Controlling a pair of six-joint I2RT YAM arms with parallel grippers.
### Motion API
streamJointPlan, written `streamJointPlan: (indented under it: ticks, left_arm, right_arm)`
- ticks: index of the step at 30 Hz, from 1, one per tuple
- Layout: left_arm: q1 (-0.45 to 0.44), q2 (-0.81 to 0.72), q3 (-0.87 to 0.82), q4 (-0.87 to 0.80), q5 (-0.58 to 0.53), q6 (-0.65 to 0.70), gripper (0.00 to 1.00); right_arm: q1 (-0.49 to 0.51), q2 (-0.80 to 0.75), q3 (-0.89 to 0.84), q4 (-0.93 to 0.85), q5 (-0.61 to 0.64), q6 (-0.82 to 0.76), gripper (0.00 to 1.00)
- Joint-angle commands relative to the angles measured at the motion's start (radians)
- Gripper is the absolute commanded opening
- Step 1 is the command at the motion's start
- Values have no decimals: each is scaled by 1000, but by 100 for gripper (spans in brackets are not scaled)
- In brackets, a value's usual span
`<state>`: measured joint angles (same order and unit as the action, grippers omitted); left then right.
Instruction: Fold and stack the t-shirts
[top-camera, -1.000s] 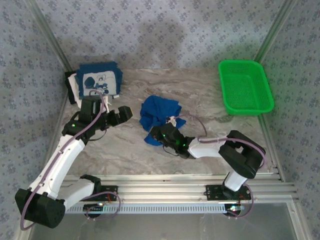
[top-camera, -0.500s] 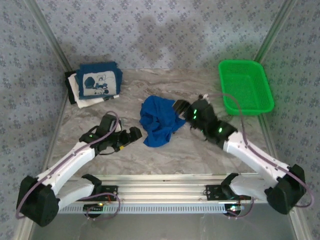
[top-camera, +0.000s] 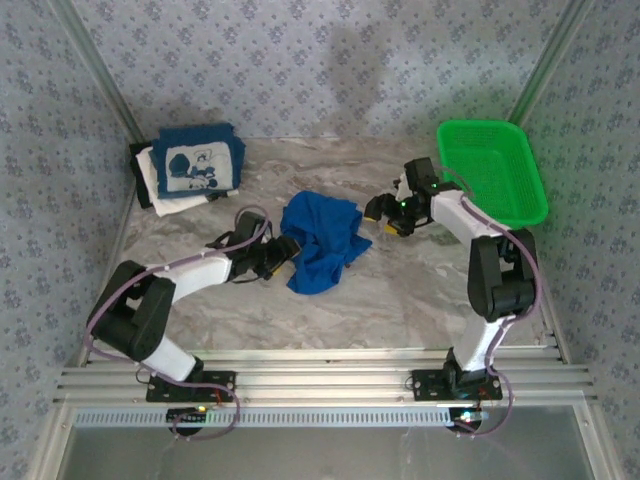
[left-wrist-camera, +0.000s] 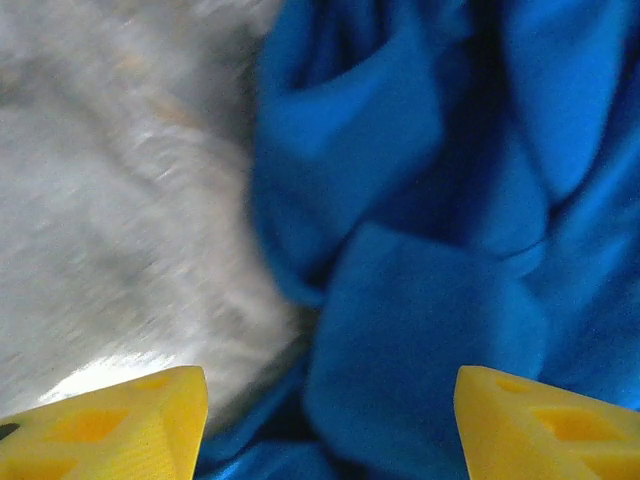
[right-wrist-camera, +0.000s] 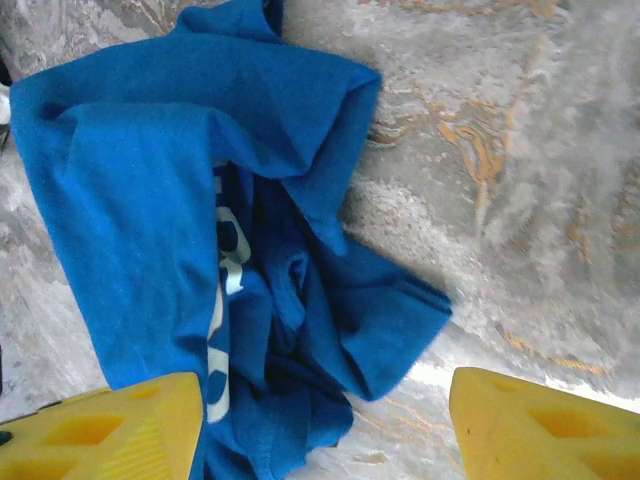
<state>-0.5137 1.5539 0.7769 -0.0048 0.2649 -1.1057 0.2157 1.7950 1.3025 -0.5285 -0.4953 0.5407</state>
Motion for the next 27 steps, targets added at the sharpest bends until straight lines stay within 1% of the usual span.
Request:
streamJointPlan:
  ticks: [1,6,11,15,17,22,24,27]
  left_arm:
    - [-9,48,71,59,-10,-7,63]
    - [-9,121,93,35,14,-12,57]
    - [-9,152,108,9,22,-3,55]
    - [-10,201,122,87,44,-22,53]
    - [-12,224,140,108,60,-20,50]
    - [-13,244,155,106,99,8,36]
    - [-12,244,155,102,119,21,27]
    - [-12,227,156,80,146,45,9]
  right_arm:
    - [-2,63,66,-25,-82,-60,65]
    - [-22,120,103,-18,-89,-55,64]
    - [-37,133,117,4,-89,-41,63]
    - [-37,139,121,17,-81,-34,61]
    - [-36,145,121,18,-81,-36,60]
    - [-46,173,127,12,-74,-39,59]
    - [-47,191,139,12,-73,-39,58]
    - [-47,233,180,12,-76,-39,58]
